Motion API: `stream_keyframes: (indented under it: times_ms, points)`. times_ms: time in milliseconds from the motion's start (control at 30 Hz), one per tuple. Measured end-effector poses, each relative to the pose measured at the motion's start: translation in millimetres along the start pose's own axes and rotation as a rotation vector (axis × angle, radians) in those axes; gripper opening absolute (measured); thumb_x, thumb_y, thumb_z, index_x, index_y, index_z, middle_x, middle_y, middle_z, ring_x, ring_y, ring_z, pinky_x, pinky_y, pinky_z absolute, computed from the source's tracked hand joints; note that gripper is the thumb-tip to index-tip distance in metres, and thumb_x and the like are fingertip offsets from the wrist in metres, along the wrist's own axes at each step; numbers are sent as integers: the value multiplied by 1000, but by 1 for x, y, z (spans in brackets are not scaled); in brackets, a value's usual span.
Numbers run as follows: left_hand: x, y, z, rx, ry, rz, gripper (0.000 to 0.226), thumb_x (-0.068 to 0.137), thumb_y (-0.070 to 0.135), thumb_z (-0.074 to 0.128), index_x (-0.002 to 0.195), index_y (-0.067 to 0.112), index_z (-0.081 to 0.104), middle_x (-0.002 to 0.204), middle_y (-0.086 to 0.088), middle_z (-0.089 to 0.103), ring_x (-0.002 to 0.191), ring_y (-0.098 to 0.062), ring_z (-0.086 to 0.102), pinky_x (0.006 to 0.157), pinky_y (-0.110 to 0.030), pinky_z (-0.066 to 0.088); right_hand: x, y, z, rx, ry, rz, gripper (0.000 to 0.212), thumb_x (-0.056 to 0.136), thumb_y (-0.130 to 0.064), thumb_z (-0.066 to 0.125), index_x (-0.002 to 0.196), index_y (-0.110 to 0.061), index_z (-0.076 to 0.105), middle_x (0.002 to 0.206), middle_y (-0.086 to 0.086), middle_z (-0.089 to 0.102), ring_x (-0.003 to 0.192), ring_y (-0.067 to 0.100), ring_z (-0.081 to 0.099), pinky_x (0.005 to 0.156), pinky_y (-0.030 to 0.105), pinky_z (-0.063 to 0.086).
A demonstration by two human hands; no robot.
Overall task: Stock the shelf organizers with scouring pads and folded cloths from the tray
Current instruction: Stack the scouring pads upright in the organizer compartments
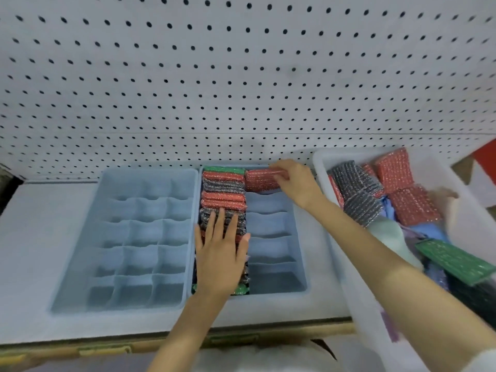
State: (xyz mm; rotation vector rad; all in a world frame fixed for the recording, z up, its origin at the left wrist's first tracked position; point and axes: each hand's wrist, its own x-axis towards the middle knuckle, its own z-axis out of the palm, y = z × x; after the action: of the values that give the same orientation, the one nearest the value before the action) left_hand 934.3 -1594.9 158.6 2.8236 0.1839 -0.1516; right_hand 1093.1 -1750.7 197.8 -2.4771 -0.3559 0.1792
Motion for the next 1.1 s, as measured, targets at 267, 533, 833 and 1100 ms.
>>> stream_keyframes:
  times_ms: [267,533,833,1100]
  points:
    - [-8,86,-40,-691,-223,227,46,97,44,39,138,26,43,145,7,40,135,-10,35,115,-31,25,-90,41,-74,275,484,193,19,86,-5,63,98,-17,70,94,-5,66,84,12,61,83,23,49]
    - [5,182,1,-1047,-168,-82,54,97,46,37,147,32,22,150,13,29,138,-2,27,117,-31,22,-57,129,-95,273,183,487,97,64,-66,70,139,-16,34,141,12,42,128,31,42,105,49,38]
    - [3,218,32,-730,27,-135,59,96,51,24,150,35,6,148,27,11,134,17,5,104,0,1,-25,172,-100,74,-51,577,118,52,-72,74,142,-11,26,145,17,36,135,39,29,109,58,25]
    - [-3,221,31,-636,157,-158,60,96,51,27,151,29,15,157,11,17,143,2,10,112,-10,5,-41,168,-113,298,-35,472,96,67,-33,84,139,-3,27,136,13,46,123,28,46,98,35,38]
